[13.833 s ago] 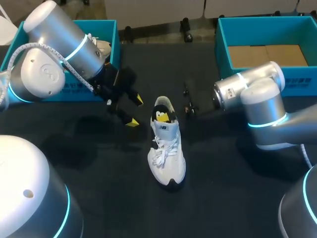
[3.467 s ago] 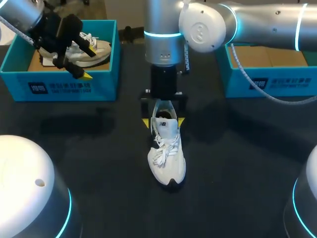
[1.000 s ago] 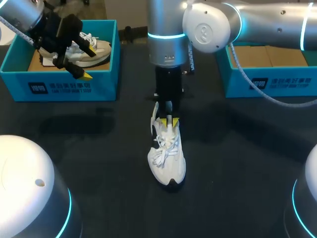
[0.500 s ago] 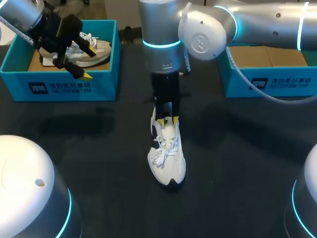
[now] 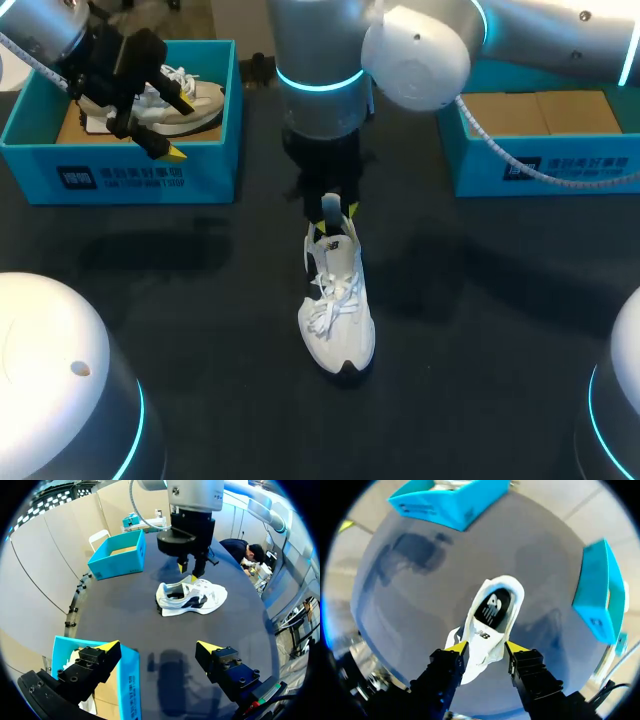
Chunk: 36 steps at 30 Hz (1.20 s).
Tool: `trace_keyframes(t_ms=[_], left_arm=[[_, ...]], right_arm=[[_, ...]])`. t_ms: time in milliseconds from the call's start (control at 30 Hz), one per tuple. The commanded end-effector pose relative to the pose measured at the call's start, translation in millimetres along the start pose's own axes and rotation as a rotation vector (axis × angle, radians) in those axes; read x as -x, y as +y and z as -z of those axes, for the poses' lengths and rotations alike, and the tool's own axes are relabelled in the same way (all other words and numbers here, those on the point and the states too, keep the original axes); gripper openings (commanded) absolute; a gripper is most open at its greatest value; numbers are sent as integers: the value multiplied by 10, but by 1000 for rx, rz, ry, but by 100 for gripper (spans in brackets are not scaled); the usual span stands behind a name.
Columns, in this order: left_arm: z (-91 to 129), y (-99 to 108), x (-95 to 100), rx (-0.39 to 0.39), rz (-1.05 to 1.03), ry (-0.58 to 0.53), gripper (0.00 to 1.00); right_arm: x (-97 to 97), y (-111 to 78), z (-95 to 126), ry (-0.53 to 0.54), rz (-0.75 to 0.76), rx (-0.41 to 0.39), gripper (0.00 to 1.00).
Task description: Take the shoe out of the shoebox, open the shoe tongue, remove and reinsert the insole, then place the shoe into the shoebox
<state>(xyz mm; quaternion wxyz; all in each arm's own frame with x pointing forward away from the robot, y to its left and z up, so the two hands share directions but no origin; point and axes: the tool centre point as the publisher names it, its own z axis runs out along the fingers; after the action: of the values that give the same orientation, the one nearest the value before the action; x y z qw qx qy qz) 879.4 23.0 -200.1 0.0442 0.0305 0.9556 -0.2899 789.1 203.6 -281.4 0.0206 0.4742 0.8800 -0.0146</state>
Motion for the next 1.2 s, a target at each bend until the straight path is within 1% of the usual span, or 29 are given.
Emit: trace_keyframes(t_ms=[33, 67, 100, 133, 600, 667, 700, 767, 900, 967, 1000, 1200], left_arm=[[5, 2, -10, 2, -1, -1, 100], [5, 2, -10, 2, -1, -1, 100], [5, 2, -10, 2, -1, -1, 100], [5, 2, -10, 2, -1, -1, 100], [5, 2, -10, 2, -1, -1, 100], [5, 2, -10, 2, -1, -1, 100], [5, 2, -10, 2, -1, -1, 100], [5, 2, -10, 2, -1, -1, 100], [5, 2, -10, 2, -1, -1, 100], [5, 2, -10, 2, -1, -1, 100], [5, 2, -10, 2, -1, -1, 100], [5, 2, -10, 2, -1, -1, 100]], right_arm=[[-10, 76, 98, 15, 393, 84, 49], [-20, 100, 117, 29, 473, 97, 49], [-36, 121, 127, 51, 542, 88, 100], [-19, 140, 127, 46, 522, 87, 100], [-19, 140, 127, 46, 522, 87, 100], [-14, 179, 85, 43, 583, 78, 100], [0, 202, 76, 16, 598, 73, 100], [23, 263, 50, -3, 622, 42, 100], [82, 392, -25, -47, 660, 16, 100], [120, 454, -68, -41, 663, 32, 100], [134, 487, -89, -55, 671, 35, 100], [215, 649, -198, -102, 782, 64, 100]])
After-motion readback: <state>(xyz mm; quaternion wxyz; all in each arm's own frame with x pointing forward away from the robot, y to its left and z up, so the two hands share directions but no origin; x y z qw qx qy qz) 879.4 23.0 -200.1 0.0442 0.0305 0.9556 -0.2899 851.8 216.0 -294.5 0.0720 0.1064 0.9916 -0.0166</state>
